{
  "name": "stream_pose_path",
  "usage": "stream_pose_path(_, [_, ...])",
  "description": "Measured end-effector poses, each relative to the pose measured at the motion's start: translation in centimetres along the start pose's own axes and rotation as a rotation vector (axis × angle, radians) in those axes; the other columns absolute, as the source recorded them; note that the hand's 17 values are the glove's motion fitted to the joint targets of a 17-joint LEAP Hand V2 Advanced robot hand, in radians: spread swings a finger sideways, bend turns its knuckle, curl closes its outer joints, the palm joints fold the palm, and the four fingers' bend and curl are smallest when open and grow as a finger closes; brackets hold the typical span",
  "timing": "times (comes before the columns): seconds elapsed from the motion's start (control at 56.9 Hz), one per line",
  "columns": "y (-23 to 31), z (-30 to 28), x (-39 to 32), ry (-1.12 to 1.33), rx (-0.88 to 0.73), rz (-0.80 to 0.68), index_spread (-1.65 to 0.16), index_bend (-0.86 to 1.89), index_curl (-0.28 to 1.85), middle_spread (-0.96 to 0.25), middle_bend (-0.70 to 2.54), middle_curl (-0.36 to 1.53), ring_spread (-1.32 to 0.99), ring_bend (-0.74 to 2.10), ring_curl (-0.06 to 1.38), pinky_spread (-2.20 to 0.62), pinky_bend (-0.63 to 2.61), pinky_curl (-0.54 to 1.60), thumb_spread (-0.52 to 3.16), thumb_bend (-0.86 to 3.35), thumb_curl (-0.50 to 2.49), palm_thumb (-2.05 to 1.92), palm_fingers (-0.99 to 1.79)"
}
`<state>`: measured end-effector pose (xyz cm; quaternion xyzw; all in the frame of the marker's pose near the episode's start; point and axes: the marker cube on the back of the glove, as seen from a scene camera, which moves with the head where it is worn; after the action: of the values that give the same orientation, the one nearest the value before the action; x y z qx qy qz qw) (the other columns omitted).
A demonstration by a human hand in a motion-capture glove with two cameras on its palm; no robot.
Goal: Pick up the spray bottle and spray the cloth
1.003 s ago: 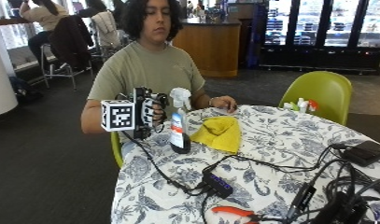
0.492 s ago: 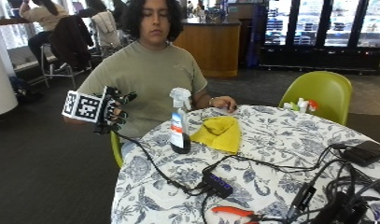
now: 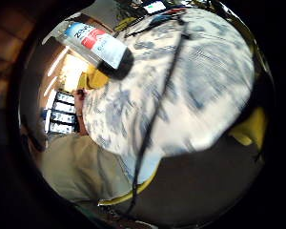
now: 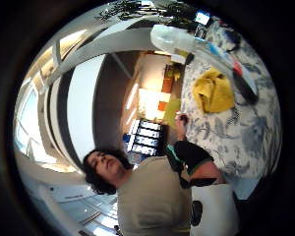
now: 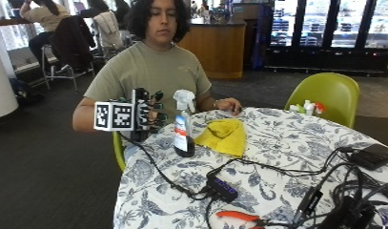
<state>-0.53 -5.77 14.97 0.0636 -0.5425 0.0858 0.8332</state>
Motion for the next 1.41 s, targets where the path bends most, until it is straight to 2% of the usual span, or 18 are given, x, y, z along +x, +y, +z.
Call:
stream_pose_path(0.141, [-4.9, 2.1, -0.2, -0.023, 0.003, -0.039, -0.41, 0.12, 0.21, -0.01, 0.22, 0.37, -0.05, 0.43, 0.32, 0.20, 0.42, 0.35, 0.88, -0.02, 0.39, 0.69, 0.05])
stream_pose_path(0.352, [-11.1, 3.8, 0.6, -0.109, 0.171, -0.098, -0.38, 0.08, 0.17, 0.01, 0.24, 0.37, -0.05, 0.52, 0.34, 0.18, 0.42, 0.35, 0.88, -0.03, 0.39, 0.72, 0.11])
stream_pose_path(0.58, [-15.5, 4.3, 1.3, -0.114, 0.249, -0.139, -0.31, 0.02, 0.09, 0.02, 0.28, 0.37, -0.03, 0.68, 0.37, 0.10, 0.57, 0.38, 0.86, -0.05, 0.37, 0.64, 0.28])
stream_pose_path(0.668, [-16.5, 5.0, 2.0, -0.069, 0.211, -0.080, -0.30, 0.03, 0.08, 0.02, 0.27, 0.36, -0.03, 0.72, 0.38, 0.08, 0.63, 0.40, 0.85, -0.04, 0.37, 0.63, 0.29])
stream_pose_path(0.774, [-17.2, 6.5, 2.9, -0.082, 0.045, 0.100, -0.28, 0.01, 0.05, 0.04, 0.24, 0.36, -0.03, 0.79, 0.39, 0.06, 0.69, 0.41, 0.85, -0.03, 0.37, 0.63, 0.32])
stream_pose_path(0.809, [-17.3, 6.9, 3.1, -0.110, 0.011, 0.141, -0.26, -0.06, 0.02, 0.06, 0.24, 0.35, -0.05, 0.90, 0.41, 0.04, 0.76, 0.42, 0.86, 0.01, 0.39, 0.72, 0.46])
stream_pose_path(0.827, [-17.4, 7.1, 3.2, -0.119, 0.006, 0.155, -0.23, -0.12, -0.01, 0.04, 0.32, 0.38, -0.08, 0.95, 0.41, -0.01, 0.80, 0.42, 0.87, 0.07, 0.42, 0.82, 0.65])
stream_pose_path(0.862, [-17.5, 7.2, 3.2, -0.122, 0.012, 0.170, -0.21, -0.12, -0.03, 0.03, 0.35, 0.38, -0.10, 0.96, 0.39, -0.05, 0.82, 0.39, 0.88, 0.08, 0.43, 0.86, 0.71])
stream_pose_path(0.967, [-18.0, 6.9, 2.7, -0.105, 0.018, 0.166, -0.16, -0.04, -0.01, -0.02, 0.42, 0.42, -0.13, 0.94, 0.43, -0.13, 0.86, 0.43, 0.76, 0.09, 0.50, 0.98, 0.80])
stream_pose_path(1.126, [-18.2, 6.3, 1.7, -0.189, -0.009, 0.152, -0.23, 0.25, 0.14, -0.12, 0.54, 0.47, -0.16, 0.75, 0.41, -0.18, 0.57, 0.36, 0.56, 0.05, 0.58, 1.06, 1.11])
stream_pose_path(1.196, [-17.8, 6.0, 1.2, -0.246, -0.020, 0.145, -0.25, 0.25, 0.19, -0.15, 0.55, 0.49, -0.17, 0.71, 0.41, -0.18, 0.50, 0.36, 0.50, 0.03, 0.60, 1.08, 1.15])
stream_pose_path(1.407, [-16.9, 2.0, -4.6, -0.211, -0.199, 0.094, -0.26, 0.32, 0.32, -0.17, 0.60, 0.54, -0.18, 0.71, 0.45, -0.20, 0.46, 0.39, 0.52, -0.02, 0.66, 1.04, 1.29])
